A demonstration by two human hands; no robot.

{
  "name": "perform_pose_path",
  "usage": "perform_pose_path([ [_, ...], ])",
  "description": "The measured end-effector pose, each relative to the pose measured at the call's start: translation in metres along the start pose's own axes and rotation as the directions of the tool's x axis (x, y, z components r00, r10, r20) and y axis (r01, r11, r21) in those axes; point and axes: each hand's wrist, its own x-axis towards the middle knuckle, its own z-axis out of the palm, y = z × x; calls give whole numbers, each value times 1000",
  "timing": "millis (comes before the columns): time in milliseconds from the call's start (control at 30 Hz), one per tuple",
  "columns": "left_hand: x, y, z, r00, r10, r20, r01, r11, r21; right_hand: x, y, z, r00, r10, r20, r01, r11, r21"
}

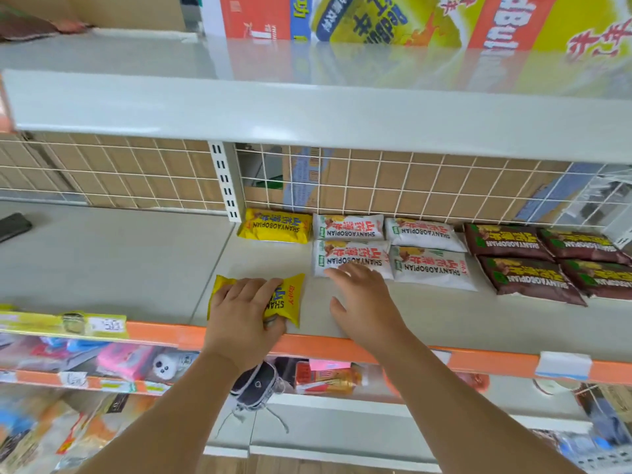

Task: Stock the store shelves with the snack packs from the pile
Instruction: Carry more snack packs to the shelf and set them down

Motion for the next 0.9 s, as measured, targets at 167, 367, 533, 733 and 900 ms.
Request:
perform_pose_path([
  [167,19,-17,1,998,-8,69,6,999,35,9,-34,25,999,-35,-1,35,999,-1],
  [367,35,-44,3,996,-40,83,36,998,49,28,-75,43,993,-88,-85,93,994,57],
  [533,44,-73,2,993,-74,97,69,996,59,45,-96,57,995,-75,-72,79,995,55],
  [733,44,-72,-5,990,-136,29,131,983,133,52,-96,65,997,37,-74,-31,996,79],
  [900,28,-59,8,989,-126,80,111,980,167,46,-103,57,984,-29,-176,47,994,102],
])
